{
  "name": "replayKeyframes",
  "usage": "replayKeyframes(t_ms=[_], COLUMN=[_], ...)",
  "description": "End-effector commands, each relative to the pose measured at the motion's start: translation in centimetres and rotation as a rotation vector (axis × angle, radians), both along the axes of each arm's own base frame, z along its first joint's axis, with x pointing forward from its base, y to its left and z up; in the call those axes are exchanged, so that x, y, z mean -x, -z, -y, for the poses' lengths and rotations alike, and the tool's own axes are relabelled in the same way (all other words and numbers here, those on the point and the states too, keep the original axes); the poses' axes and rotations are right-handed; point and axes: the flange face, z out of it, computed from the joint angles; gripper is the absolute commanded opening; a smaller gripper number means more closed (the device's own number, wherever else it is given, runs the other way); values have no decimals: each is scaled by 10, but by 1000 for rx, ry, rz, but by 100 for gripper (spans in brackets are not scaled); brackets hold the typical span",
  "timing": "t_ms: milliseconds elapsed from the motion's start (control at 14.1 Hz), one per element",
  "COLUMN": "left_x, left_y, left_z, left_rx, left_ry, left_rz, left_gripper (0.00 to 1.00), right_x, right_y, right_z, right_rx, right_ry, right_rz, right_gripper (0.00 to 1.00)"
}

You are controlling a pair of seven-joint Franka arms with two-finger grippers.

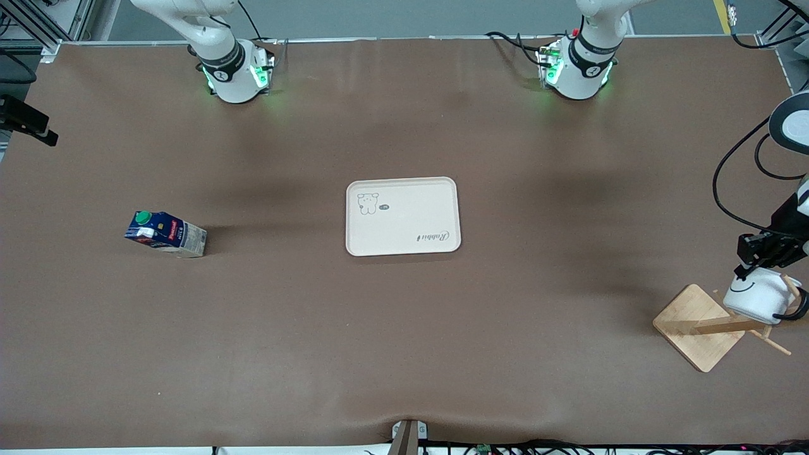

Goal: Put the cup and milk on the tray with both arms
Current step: 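Lower the left gripper onto the white mug rim and grasp it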

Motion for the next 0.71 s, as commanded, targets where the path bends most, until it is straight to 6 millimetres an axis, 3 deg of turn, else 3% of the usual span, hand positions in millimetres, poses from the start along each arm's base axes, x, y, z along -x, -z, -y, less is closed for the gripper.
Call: replayKeyframes(t_ms=[0,425,637], left_x=[-7,-3,0], left_y=[-19,-37,-49], left_z=[15,46,77], left_rx=[7,48,94], left_ry=[42,107,85], left_rz=[27,-41,-82], left_gripper=[0,0,0], right_x=[6,6,6], right_y=[-2,-2,-3], right_z=[3,3,3], right_rx=[0,0,0], right_ry=[8,8,8], right_rz=[0,0,2], right_gripper=[100,100,100])
